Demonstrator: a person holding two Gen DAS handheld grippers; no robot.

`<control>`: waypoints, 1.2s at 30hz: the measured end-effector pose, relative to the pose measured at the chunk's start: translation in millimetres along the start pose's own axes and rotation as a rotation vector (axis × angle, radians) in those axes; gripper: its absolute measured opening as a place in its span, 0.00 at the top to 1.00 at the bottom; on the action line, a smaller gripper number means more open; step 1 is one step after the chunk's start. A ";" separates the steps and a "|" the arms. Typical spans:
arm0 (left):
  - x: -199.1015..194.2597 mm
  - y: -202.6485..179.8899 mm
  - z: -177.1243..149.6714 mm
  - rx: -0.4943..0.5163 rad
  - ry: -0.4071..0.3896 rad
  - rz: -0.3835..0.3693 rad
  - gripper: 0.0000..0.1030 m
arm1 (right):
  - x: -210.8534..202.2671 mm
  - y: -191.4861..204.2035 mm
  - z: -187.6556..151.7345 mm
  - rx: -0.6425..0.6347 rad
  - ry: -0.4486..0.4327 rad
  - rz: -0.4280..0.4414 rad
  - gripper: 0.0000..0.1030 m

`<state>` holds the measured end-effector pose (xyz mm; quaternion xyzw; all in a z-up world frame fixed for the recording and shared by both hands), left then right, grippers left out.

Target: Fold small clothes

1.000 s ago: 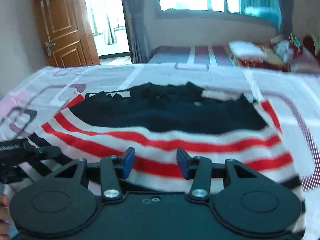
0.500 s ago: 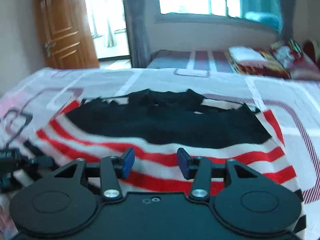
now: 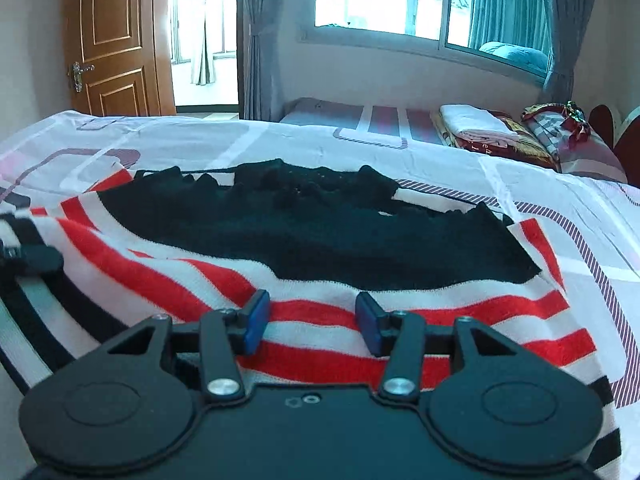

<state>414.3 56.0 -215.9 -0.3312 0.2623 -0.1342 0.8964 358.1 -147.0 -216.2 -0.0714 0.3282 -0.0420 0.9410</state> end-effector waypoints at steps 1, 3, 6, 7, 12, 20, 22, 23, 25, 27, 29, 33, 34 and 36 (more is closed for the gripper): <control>1.7 -11.7 3.3 0.046 -0.007 -0.024 0.86 | -0.2 -0.6 -0.2 0.003 -0.002 0.003 0.53; 8.3 -36.2 8.8 0.140 -0.004 -0.069 0.86 | -1.4 -3.9 -0.6 0.031 -0.003 0.016 0.53; 26.8 -83.6 10.2 0.279 0.035 -0.154 0.86 | -3.9 -10.2 0.2 0.071 -0.001 0.049 0.53; 33.4 -99.2 7.5 0.317 0.055 -0.184 0.86 | -5.0 -13.0 0.4 0.081 0.000 0.060 0.54; 64.2 -166.2 -29.0 0.466 0.220 -0.326 0.86 | -19.0 -44.6 -1.6 0.169 0.008 0.088 0.57; 83.9 -180.2 -101.3 0.560 0.425 -0.333 0.86 | -53.0 -142.1 -37.9 0.231 0.071 -0.027 0.56; 76.4 -185.8 -100.7 0.599 0.412 -0.320 0.86 | -56.6 -154.3 -52.6 0.237 0.094 -0.026 0.57; 73.1 -189.7 -99.8 0.614 0.409 -0.309 0.85 | -58.9 -159.5 -58.5 0.253 0.109 -0.009 0.58; 65.4 -195.4 -95.0 0.618 0.409 -0.295 0.83 | -65.6 -164.4 -60.4 0.253 0.108 -0.019 0.53; 55.7 -192.4 -90.0 0.596 0.423 -0.299 0.71 | -73.3 -173.3 -57.4 0.266 0.103 -0.035 0.55; 45.9 -193.8 -89.0 0.577 0.434 -0.316 0.45 | -79.8 -185.2 -52.5 0.310 0.099 -0.042 0.55; 26.0 -189.7 -84.4 0.588 0.414 -0.319 0.36 | -93.7 -199.7 -34.1 0.367 0.057 -0.034 0.51; 21.9 -189.5 -79.2 0.580 0.404 -0.318 0.36 | -95.6 -199.9 -30.2 0.374 0.053 -0.025 0.51; 14.7 -183.5 -62.0 0.543 0.364 -0.304 0.36 | -100.6 -197.8 -22.1 0.382 0.043 0.001 0.50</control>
Point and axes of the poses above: each gripper's, at about its wrist camera, not at the fingertips, and x roughly the way its jaws point, y to its left, z to its top, the point moved 4 cm from there along x, roughly the way its jaws point, and after that the axes turned 10 degrees about -z, right-handed, at the moved point
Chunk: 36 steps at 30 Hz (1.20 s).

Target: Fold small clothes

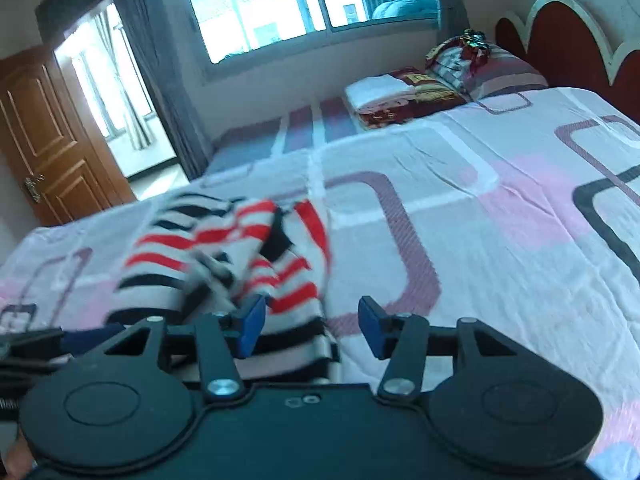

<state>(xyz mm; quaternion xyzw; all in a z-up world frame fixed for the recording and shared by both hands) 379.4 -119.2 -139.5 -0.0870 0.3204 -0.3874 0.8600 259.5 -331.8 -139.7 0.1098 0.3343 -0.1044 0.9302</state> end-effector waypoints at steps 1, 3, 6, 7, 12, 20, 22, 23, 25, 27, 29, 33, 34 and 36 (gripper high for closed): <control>-4.9 8.4 4.9 -0.021 -0.017 0.020 0.36 | -2.6 1.9 2.3 0.001 -0.004 0.008 0.49; -14.6 23.7 12.8 -0.055 -0.048 0.064 0.36 | -7.8 5.8 6.3 0.001 -0.014 0.017 0.46; -17.9 51.6 19.6 -0.083 -0.056 0.148 0.36 | -9.7 7.4 15.0 0.002 -0.010 0.034 0.46; -15.4 60.2 19.6 -0.092 -0.051 0.162 0.36 | -10.1 7.9 19.5 -0.012 -0.008 0.036 0.46; 10.4 71.3 19.3 -0.061 -0.005 0.185 0.36 | -24.4 11.3 69.4 -0.173 -0.055 0.003 0.47; 43.8 67.7 22.5 -0.024 0.033 0.219 0.36 | 3.8 29.2 93.3 -0.297 0.033 0.037 0.40; 49.0 69.4 23.9 -0.027 0.034 0.225 0.36 | 25.6 39.7 66.6 -0.253 0.113 0.111 0.40; 50.8 69.7 24.0 -0.030 0.035 0.226 0.36 | 35.1 43.4 55.8 -0.229 0.143 0.141 0.41; 53.5 71.1 22.4 -0.049 0.034 0.224 0.36 | 56.5 49.3 41.1 -0.168 0.202 0.187 0.40; 55.6 72.5 20.4 -0.058 0.030 0.226 0.36 | 74.6 52.4 35.9 -0.128 0.251 0.214 0.40; 55.9 72.7 18.5 -0.062 0.026 0.224 0.36 | 86.2 55.5 33.4 -0.123 0.260 0.213 0.40; 56.4 74.8 18.3 -0.068 0.027 0.219 0.36 | 108.7 56.0 24.5 -0.099 0.325 0.240 0.35; 55.7 75.2 19.0 -0.067 0.022 0.222 0.36 | 112.3 53.5 24.4 -0.086 0.325 0.246 0.35; 56.5 76.7 20.9 -0.062 0.018 0.236 0.35 | 117.2 48.9 26.8 -0.052 0.318 0.262 0.36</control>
Point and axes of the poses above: each gripper's, at about its wrist camera, not at the fingertips, and x roughly the way its jaws point, y to its left, z to its top, the point moved 4 cm from there along x, roughly the way its jaws point, and after that the axes turned 10 degrees about -z, right-handed, at the moved point
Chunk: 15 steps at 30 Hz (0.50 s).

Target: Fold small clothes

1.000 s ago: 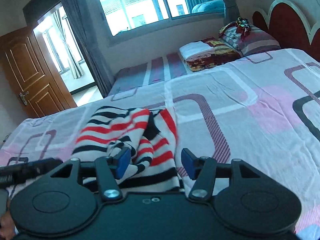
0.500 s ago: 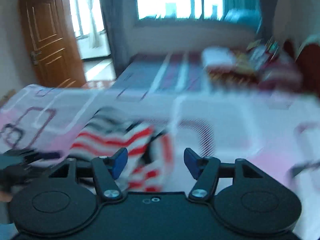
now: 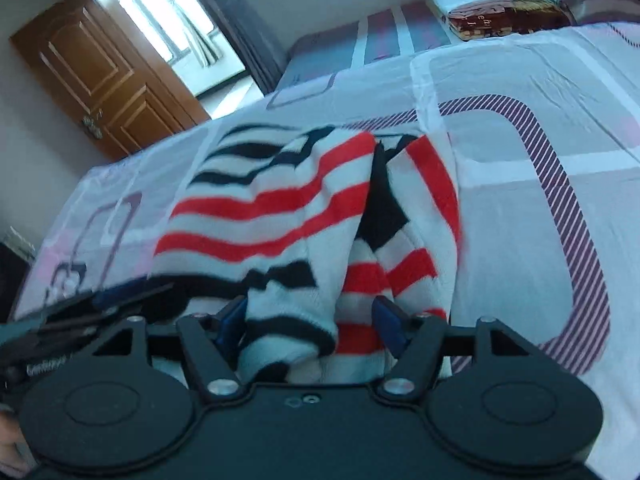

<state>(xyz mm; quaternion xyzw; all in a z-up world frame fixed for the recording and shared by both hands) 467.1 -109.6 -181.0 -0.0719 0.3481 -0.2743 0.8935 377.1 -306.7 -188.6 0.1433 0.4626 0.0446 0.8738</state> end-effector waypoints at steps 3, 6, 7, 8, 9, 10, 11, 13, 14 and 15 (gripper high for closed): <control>5.3 2.2 2.6 -0.014 0.007 0.011 0.35 | 7.1 3.9 3.4 -0.020 0.013 0.007 0.42; 11.3 0.5 2.0 -0.019 0.023 0.010 0.35 | 3.1 11.9 0.3 -0.071 -0.007 0.011 0.72; 12.3 0.0 1.8 -0.026 0.026 0.008 0.35 | 0.0 12.2 -0.5 -0.075 -0.016 0.009 0.74; 12.2 -1.1 2.3 -0.032 0.026 0.005 0.35 | -3.8 12.7 -1.7 -0.084 -0.029 0.007 0.77; 12.0 -1.4 2.6 -0.033 0.026 0.002 0.35 | -6.4 13.0 -1.0 -0.086 -0.039 0.007 0.79; 10.8 -3.2 3.7 -0.030 0.023 -0.001 0.35 | -10.8 13.5 -1.2 -0.087 -0.052 0.004 0.80; 9.1 -6.2 4.9 -0.020 0.018 -0.003 0.35 | -16.9 14.8 -1.9 -0.093 -0.068 -0.001 0.81; 3.2 -14.9 8.2 0.000 0.001 -0.020 0.35 | -28.6 19.3 -2.8 -0.115 -0.103 -0.026 0.81; 0.2 -19.3 9.7 0.009 -0.007 -0.032 0.35 | -37.6 20.3 -3.9 -0.125 -0.122 -0.035 0.82; -2.2 -23.6 11.0 0.019 -0.013 -0.043 0.35 | -45.7 20.4 -4.1 -0.127 -0.141 -0.043 0.82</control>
Point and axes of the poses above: each gripper's, at about its wrist camera, not at the fingertips, and x roughly the way its jaws point, y to its left, z to its top, the point moved 4 cm from there along x, roughly the way its jaws point, and after that the axes turned 10 degrees about -z, right-handed, at the moved point
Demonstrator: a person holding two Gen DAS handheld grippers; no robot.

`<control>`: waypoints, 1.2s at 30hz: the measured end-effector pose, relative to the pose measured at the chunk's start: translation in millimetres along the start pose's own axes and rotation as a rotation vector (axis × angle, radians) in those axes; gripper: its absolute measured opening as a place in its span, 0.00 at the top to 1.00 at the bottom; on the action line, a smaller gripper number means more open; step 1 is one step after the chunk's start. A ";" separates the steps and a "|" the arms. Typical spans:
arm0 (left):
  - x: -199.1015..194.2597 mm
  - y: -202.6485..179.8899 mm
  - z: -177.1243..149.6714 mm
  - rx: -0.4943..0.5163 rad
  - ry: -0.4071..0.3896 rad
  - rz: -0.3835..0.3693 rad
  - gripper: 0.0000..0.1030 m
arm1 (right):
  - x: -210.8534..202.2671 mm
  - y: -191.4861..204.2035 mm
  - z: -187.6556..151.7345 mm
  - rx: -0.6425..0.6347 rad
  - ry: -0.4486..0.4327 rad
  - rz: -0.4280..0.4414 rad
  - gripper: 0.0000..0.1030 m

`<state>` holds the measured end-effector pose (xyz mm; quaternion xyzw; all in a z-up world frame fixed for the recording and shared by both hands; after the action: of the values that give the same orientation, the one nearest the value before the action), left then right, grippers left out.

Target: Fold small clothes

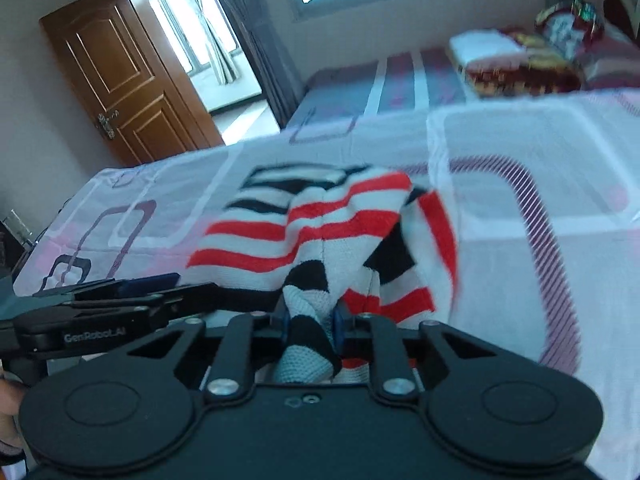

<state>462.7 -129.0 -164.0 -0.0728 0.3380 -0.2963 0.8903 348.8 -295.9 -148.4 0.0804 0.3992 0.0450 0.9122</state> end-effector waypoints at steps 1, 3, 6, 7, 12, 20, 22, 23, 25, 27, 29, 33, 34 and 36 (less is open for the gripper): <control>-0.9 -4.6 -0.1 0.012 0.003 -0.008 0.35 | -8.1 -1.5 1.4 -0.005 -0.014 -0.007 0.82; 1.6 -7.6 -5.6 0.015 0.023 -0.010 0.35 | -23.8 -6.8 0.7 0.004 -0.026 -0.006 0.82; 10.6 -8.5 -20.4 0.049 0.044 0.027 0.32 | -21.1 -19.4 -12.8 0.015 -0.014 -0.057 0.81; 13.1 -8.8 -24.9 0.069 0.049 0.049 0.26 | -12.4 -24.2 -20.5 0.008 0.001 -0.088 0.81; 9.1 10.4 -27.5 -0.081 0.056 0.021 0.23 | -0.7 -30.1 -37.6 0.046 -0.001 -0.107 0.64; -20.6 11.5 -42.4 -0.021 0.069 0.008 0.23 | -55.6 -45.9 -55.9 0.129 0.029 -0.110 0.50; -20.1 13.3 -48.5 -0.025 0.082 0.010 0.23 | -56.5 -48.6 -66.7 0.174 0.072 -0.086 0.50; -18.7 14.5 -51.0 -0.027 0.085 0.010 0.23 | -55.3 -49.1 -71.1 0.192 0.092 -0.070 0.55; -16.1 14.2 -53.7 -0.029 0.091 0.008 0.23 | -49.6 -44.0 -80.4 0.203 0.133 -0.032 0.73; -13.7 13.4 -55.0 -0.018 0.091 0.006 0.23 | -42.8 -39.0 -82.5 0.200 0.155 -0.013 0.81; -13.0 12.5 -55.5 -0.011 0.082 0.008 0.23 | -37.9 -33.2 -78.2 0.149 0.136 -0.033 0.89; -13.1 5.1 -50.4 -0.003 0.044 0.010 0.23 | -42.1 -24.8 -58.9 -0.014 0.022 -0.177 0.91; -10.1 2.3 -50.8 0.010 0.044 0.013 0.23 | -45.8 -23.6 -53.1 -0.039 -0.013 -0.200 0.91; -0.4 1.8 -55.9 0.008 0.085 0.014 0.23 | -43.8 -28.0 -49.9 -0.039 -0.030 -0.214 0.91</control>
<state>427.2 -123.3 -207.0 -0.0542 0.3752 -0.2940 0.8774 282.9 -324.3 -155.3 0.0201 0.3910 -0.0462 0.9190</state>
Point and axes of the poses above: each gripper's, at about its wrist camera, not at the fingertips, and x roughly the way its jaws point, y to its left, z to its top, the point moved 4 cm from there along x, roughly the way its jaws point, and after that the axes turned 10 degrees about -z, right-handed, at the moved point
